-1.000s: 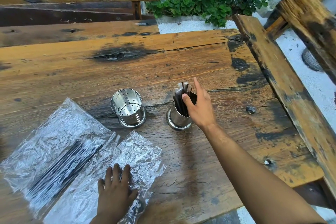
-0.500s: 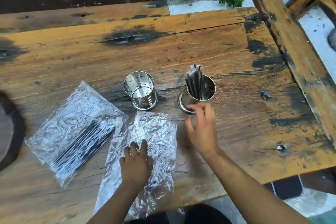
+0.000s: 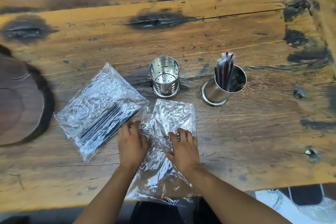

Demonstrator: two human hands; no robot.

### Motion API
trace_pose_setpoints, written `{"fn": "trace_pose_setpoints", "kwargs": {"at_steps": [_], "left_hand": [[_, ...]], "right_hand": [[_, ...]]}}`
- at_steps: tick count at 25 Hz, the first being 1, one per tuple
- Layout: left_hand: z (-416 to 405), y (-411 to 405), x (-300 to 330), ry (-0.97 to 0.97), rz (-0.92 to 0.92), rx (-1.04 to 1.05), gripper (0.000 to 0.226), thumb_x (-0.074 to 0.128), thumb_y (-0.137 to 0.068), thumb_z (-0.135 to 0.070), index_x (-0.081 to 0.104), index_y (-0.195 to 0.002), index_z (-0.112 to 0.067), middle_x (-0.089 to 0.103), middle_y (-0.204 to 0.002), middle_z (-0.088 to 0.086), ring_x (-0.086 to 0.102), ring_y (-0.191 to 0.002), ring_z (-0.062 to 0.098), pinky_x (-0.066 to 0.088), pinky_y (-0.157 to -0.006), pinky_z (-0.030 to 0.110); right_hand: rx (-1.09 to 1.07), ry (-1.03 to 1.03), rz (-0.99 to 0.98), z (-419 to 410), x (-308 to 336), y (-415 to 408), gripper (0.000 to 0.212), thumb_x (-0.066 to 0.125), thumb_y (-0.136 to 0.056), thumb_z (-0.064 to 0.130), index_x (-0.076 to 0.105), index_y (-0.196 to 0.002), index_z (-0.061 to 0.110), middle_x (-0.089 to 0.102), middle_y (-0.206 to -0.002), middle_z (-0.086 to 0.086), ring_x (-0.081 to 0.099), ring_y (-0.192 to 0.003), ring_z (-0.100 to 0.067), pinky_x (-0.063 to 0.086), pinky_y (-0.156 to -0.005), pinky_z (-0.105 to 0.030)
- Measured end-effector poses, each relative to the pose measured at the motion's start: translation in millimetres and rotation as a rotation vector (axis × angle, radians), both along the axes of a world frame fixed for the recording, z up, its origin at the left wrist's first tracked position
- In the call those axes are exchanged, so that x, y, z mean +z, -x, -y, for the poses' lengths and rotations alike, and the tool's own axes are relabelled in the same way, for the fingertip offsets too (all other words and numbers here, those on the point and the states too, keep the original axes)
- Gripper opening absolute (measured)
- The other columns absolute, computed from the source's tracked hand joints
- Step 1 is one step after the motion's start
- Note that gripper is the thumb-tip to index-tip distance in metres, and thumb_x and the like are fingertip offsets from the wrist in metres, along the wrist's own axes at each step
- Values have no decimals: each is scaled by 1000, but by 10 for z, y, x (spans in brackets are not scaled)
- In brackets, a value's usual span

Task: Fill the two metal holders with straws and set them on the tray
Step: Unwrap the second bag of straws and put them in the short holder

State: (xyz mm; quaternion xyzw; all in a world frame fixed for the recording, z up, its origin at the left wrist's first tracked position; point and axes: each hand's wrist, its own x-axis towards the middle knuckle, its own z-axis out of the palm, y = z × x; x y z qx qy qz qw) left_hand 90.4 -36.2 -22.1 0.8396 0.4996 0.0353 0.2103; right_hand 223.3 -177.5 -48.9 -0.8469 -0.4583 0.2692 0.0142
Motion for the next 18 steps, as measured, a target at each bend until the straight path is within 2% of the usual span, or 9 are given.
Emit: {"fn": "trace_pose_setpoints", "kwargs": {"at_steps": [3,5,8,10,12,13,16,18], "left_hand": [[-660,317,-34,-72,-151,190,57,69,-84,-17,52,-135,-1,47,-137,30,42,-128,49,39,-102,63],[-962,518,-93,62,-270,236,63,63,-93,-36,43,-148,-12,33,-155,26,26,-144,47,29,-112,64],[-1039,773,-215,213,-378,224,71,43,-95,-64,27,-156,-30,18,-165,16,15,-151,41,18,-119,58],[-971,968,-270,217,-435,189,77,44,-96,-63,14,-159,-32,13,-166,15,15,-150,40,19,-119,57],[-864,1145,-281,258,-529,164,95,62,-89,-57,5,-159,-31,8,-166,14,12,-151,39,22,-119,56],[-799,1224,-269,289,-543,190,96,62,-84,-62,11,-159,-29,11,-166,14,12,-150,39,22,-118,55],[-580,1337,-181,241,-514,206,82,24,-82,-77,52,-140,-25,41,-153,18,27,-143,41,28,-112,56],[-466,1360,-141,207,-471,196,81,20,-85,-77,52,-141,-29,44,-151,17,34,-140,41,32,-107,57]], "right_hand": [[7,-126,-41,-24,52,28,60,68,-89,18,48,-143,37,50,-135,2,44,-124,-20,42,-107,-38],[-4,-168,-66,-111,141,34,54,62,-92,15,54,-141,35,54,-126,4,48,-116,-17,46,-103,-35],[-21,-313,-128,-391,380,104,50,62,-89,15,60,-137,29,54,-123,2,51,-113,-19,49,-99,-37],[-27,-429,-173,-717,577,208,49,61,-90,19,60,-137,30,52,-125,3,51,-113,-16,50,-97,-35],[-7,-513,-182,-1123,745,295,49,61,-91,20,57,-138,31,50,-125,4,51,-113,-14,52,-96,-34],[8,-551,-187,-1348,819,336,50,62,-91,19,57,-139,30,51,-126,3,53,-112,-15,53,-96,-35],[61,-596,-154,-2047,931,352,49,60,-91,15,58,-139,24,54,-124,-5,55,-110,-23,52,-92,-41],[81,-549,-90,-2534,917,275,49,58,-93,18,56,-142,23,53,-125,-8,52,-113,-26,49,-95,-45]]}}
